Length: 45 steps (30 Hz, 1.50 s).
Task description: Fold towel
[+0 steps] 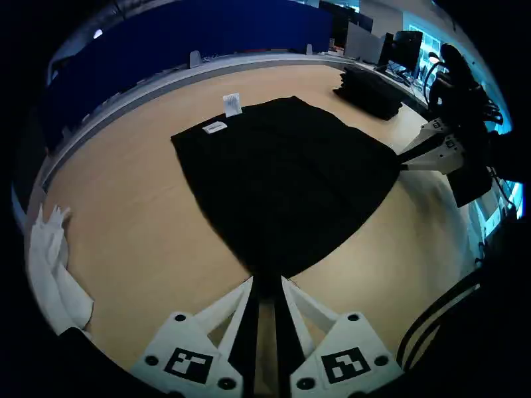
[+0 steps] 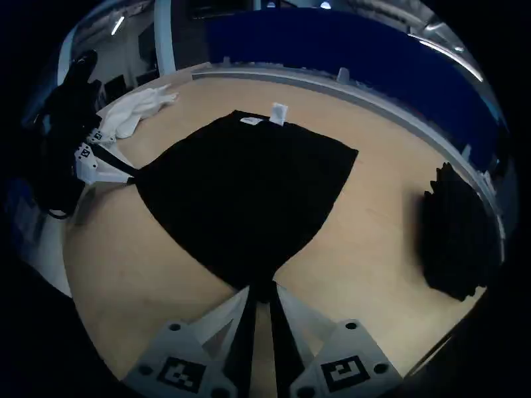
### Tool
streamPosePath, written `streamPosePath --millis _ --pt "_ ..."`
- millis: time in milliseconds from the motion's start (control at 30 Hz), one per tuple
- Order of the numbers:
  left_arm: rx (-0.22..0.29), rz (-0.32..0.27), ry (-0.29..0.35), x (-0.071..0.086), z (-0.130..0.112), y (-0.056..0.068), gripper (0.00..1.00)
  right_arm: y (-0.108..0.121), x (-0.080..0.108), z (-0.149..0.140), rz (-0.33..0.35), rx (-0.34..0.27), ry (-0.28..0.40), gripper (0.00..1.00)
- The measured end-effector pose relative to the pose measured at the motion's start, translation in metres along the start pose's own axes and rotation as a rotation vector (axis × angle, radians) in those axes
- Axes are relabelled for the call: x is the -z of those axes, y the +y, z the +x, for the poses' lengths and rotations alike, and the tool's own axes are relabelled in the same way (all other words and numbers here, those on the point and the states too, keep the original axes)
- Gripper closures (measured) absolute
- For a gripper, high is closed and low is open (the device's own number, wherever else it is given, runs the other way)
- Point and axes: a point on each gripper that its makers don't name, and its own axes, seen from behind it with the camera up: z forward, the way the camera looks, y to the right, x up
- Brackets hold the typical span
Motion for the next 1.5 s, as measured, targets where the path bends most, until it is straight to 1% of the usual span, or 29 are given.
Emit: streamPosePath --millis 167,367,500,800,967,1067,1167,1300,1500 --pt "0.001 0.005 0.004 0.006 0.005 0.001 0.86 0.002 0.008 0.007 -0.002 -0.006 0.015 0.87" --pt "0.025 0.014 0.016 0.021 0.018 0.001 0.86 0.002 0.023 0.020 -0.005 0.000 0.034 0.87" --pt "0.043 0.015 0.026 0.034 0.026 0.002 0.86 0.002 0.035 0.030 -0.011 0.001 0.048 0.87" --pt "0.062 0.010 0.032 0.068 0.039 0.012 0.86 0.000 0.067 0.054 -0.012 -0.039 0.086 0.87" --pt "0.082 0.005 0.040 0.086 0.047 0.016 0.86 -0.002 0.085 0.061 -0.012 -0.037 0.097 0.87" --pt "0.091 -0.001 0.045 0.093 0.051 0.019 0.86 -0.003 0.093 0.063 -0.013 -0.038 0.095 0.87" --pt "0.098 -0.007 0.042 0.096 0.050 0.021 0.86 -0.004 0.097 0.063 -0.011 -0.046 0.094 0.87" --pt "0.102 -0.010 0.034 0.094 0.049 0.023 0.86 -0.004 0.096 0.061 -0.008 -0.057 0.086 0.87" --pt "0.111 -0.010 0.040 0.090 0.059 0.019 0.86 0.002 0.092 0.063 -0.012 -0.059 0.077 0.87"
